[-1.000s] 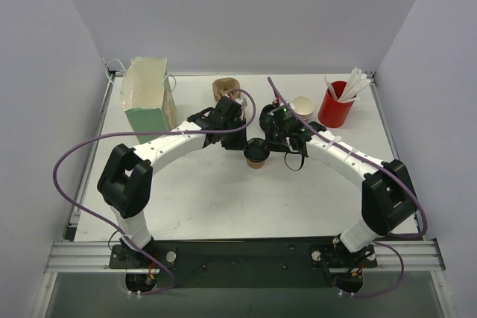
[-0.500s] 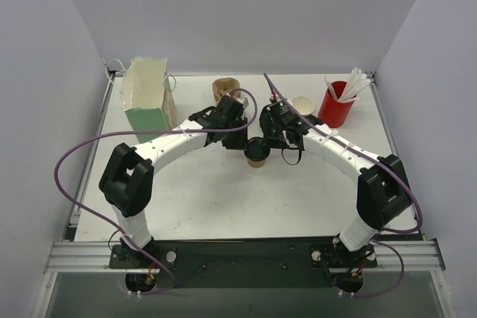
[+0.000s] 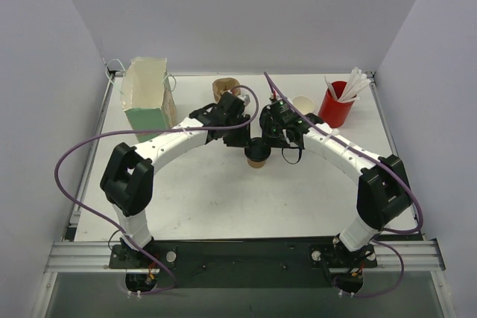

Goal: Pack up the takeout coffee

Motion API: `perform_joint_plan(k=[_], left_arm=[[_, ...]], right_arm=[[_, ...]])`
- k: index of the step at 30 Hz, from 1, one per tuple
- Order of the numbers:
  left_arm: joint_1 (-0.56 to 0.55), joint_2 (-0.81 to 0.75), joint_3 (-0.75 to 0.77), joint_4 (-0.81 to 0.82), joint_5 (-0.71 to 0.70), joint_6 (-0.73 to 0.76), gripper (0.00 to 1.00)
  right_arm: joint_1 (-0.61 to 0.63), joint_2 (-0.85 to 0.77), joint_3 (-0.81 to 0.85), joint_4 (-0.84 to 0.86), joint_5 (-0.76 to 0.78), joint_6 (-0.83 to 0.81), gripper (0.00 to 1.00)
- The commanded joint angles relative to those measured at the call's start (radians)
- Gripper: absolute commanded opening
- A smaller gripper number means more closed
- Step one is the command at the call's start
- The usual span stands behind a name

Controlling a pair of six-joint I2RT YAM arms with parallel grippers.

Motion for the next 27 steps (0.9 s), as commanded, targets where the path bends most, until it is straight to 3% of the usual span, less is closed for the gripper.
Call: perform_joint_plan(k=[1, 5, 11, 17, 27], left_arm=[[0.015, -0.017, 0.065, -0.009, 0.001, 0.016, 0.41], [0.047, -0.045, 0.049, -0.018, -0.008, 0.019, 0.42], [0.130, -0.116, -0.013, -0.024, -0.021, 0.025, 0.42], [0.201, -0.180, -0.070, -0.018, -0.013, 0.031, 0.45], [0.221, -0.224, -0.118, -0.001, 0.008, 0.032, 0.45]], right_arm=[[-0.004, -0.007, 0.050, -0.032, 0.026, -0.020, 0.37], [0.001, -0.014, 0.061, -0.038, 0.026, -0.029, 0.51], [0.033, 0.000, 0.095, -0.061, 0.059, -0.049, 0.63], [0.079, 0.046, 0.153, -0.113, 0.103, -0.068, 0.66], [0.125, 0.116, 0.231, -0.185, 0.181, -0.092, 0.71]])
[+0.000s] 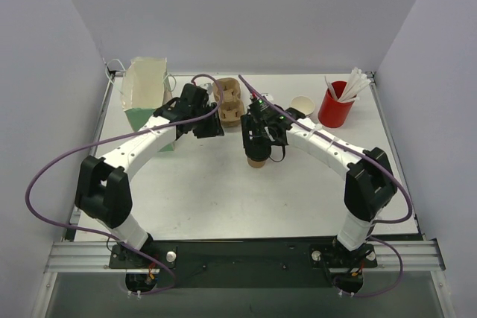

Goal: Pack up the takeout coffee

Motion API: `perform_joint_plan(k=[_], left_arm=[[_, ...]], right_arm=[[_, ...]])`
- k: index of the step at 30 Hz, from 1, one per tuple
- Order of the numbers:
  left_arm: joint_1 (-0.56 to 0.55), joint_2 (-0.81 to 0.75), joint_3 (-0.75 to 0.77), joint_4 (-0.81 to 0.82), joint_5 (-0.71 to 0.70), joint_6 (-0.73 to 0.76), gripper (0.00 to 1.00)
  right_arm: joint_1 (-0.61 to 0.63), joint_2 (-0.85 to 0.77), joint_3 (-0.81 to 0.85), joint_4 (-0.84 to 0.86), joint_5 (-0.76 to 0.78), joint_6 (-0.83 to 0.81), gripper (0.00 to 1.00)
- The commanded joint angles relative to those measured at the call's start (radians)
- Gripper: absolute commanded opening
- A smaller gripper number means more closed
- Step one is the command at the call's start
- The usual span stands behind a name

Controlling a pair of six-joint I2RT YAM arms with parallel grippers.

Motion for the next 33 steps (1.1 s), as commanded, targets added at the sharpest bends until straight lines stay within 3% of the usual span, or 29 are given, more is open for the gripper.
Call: perform_joint_plan(k=[1, 7, 33], left_arm=[[0.010, -0.048, -0.017, 0.017, 0.016, 0.015, 0.45], [0.013, -0.052, -0.025, 0.026, 0.025, 0.017, 0.45], [0.013, -0.041, -0.046, 0.047, 0.050, 0.009, 0.45]], right_arm=[[0.023, 0.018, 0.062, -0.073, 0.083, -0.023, 0.72], [0.047, 0.032, 0.082, -0.097, 0.139, -0.036, 0.72], [0.053, 0.080, 0.093, -0.107, 0.109, -0.043, 0.75]])
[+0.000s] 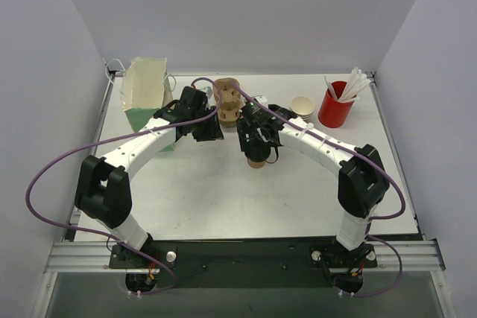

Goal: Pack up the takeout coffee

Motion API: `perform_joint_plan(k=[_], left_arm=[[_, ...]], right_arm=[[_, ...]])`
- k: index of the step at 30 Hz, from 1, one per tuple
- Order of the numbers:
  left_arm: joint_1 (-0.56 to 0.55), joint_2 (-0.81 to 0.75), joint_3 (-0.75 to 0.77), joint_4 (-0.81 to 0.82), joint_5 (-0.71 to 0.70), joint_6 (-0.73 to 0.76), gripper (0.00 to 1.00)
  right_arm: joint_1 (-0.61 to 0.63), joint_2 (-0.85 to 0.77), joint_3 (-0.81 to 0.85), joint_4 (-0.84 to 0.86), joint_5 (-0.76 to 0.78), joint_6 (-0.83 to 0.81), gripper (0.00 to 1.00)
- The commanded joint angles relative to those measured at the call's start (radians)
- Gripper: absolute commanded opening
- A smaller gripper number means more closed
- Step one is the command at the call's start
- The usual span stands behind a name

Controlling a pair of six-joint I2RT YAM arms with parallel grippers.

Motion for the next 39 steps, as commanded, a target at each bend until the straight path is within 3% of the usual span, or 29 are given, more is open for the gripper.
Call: perform_joint_plan(k=[1, 39], left_arm=[[0.006, -0.041, -0.004, 0.041, 0.018, 0.009, 0.45], [0.006, -0.028, 0.002, 0.044, 0.030, 0.013, 0.45]], right_arm=[[0.008, 0.021, 0.033, -0.040, 0.020, -0.012, 0.75], [0.008, 0.030, 0.004, -0.045, 0.016, -0.010, 0.77]])
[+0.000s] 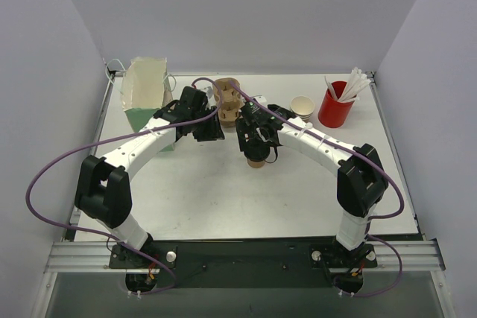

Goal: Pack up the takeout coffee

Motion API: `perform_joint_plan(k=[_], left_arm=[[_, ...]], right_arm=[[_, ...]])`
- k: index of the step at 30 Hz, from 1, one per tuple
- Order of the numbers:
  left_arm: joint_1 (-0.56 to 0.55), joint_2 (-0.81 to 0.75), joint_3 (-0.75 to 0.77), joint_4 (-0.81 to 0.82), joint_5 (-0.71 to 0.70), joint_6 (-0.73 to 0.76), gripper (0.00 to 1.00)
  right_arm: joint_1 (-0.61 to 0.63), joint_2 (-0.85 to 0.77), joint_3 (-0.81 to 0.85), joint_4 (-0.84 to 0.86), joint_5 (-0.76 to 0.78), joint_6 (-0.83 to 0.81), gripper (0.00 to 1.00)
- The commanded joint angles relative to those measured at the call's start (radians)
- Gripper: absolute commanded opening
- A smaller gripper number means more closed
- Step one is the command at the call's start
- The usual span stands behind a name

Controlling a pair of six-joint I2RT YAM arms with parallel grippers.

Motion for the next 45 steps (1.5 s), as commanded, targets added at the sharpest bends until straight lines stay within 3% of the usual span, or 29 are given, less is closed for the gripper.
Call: perform_joint_plan(k=[1, 29, 45], left_arm=[[0.005, -0.028, 0.004, 0.035, 0.013, 0.014, 0.45], [0.005, -0.027, -0.005, 0.041, 0.019, 0.012, 0.45], [0.005, -0.022, -0.006, 0.044, 0.020, 0.011, 0.45]], right_arm=[[0.008, 0.017, -0.002, -0.050, 0.018, -0.010, 0.77], [0.003, -0.072, -0.011, -0.002, 0.025, 0.011, 0.81], [0.003, -0.027, -0.020, -0.008, 0.010, 0.005, 0.81]])
